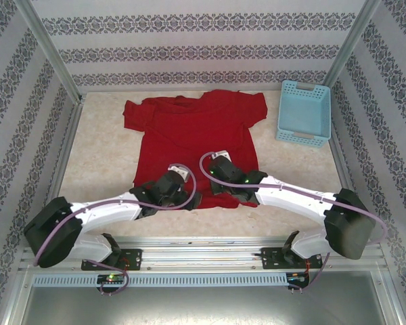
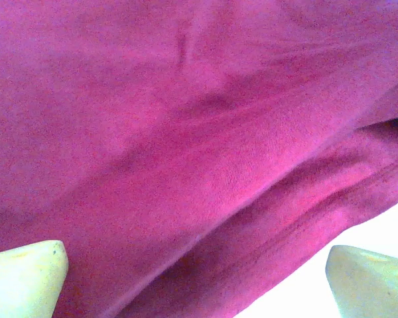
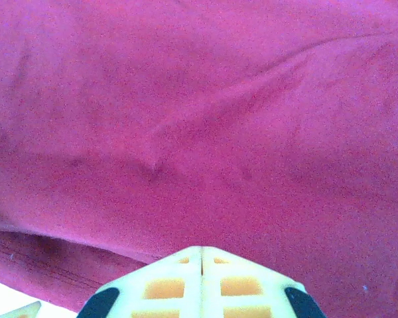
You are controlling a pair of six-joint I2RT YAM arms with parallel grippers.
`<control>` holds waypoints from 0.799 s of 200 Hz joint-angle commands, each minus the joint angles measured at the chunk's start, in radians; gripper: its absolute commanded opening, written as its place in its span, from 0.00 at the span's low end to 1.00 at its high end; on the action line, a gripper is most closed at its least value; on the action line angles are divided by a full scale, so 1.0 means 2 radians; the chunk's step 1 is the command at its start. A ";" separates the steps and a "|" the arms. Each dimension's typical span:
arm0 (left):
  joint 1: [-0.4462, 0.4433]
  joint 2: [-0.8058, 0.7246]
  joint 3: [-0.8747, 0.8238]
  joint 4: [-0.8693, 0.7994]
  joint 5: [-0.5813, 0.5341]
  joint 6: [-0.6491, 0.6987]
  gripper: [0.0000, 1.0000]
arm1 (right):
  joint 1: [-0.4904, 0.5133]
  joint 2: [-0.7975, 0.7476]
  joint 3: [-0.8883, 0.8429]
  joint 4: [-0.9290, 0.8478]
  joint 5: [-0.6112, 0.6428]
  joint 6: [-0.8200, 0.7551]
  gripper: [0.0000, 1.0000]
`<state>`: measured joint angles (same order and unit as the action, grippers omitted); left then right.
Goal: Fold the inside-out t-shirt
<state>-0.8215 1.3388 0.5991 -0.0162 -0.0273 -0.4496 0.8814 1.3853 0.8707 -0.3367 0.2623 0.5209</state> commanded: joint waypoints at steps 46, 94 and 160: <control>-0.001 0.086 0.059 0.005 -0.099 -0.013 0.99 | -0.014 -0.044 -0.029 0.023 -0.010 0.017 0.00; 0.007 0.097 0.094 -0.001 -0.115 -0.005 0.69 | -0.017 -0.054 -0.044 0.039 -0.030 0.027 0.00; 0.023 0.101 0.148 -0.026 -0.089 0.011 0.15 | -0.020 -0.063 -0.052 0.045 -0.032 0.026 0.00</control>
<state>-0.7952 1.5429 0.8520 -0.0189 -0.2150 -0.4469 0.8528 1.2919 0.7830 -0.2695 0.2035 0.5705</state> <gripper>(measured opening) 0.211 0.060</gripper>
